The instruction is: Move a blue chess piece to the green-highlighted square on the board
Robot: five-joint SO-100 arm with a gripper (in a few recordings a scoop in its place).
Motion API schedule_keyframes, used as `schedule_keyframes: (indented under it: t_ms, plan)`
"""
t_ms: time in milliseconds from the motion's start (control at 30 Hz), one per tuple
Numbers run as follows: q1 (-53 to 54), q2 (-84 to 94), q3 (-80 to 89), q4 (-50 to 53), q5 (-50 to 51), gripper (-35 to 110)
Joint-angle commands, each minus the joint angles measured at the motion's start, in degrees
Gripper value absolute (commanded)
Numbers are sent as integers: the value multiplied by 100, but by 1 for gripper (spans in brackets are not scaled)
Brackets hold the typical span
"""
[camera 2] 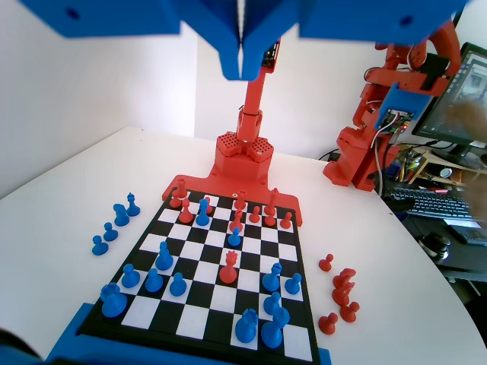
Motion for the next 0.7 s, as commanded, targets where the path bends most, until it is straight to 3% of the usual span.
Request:
schedule_keyframes:
  t_ms: [0, 667]
  plan:
    - [9, 26, 18, -97, -70, 1]
    - [-62, 26, 18, -97, -70, 1]
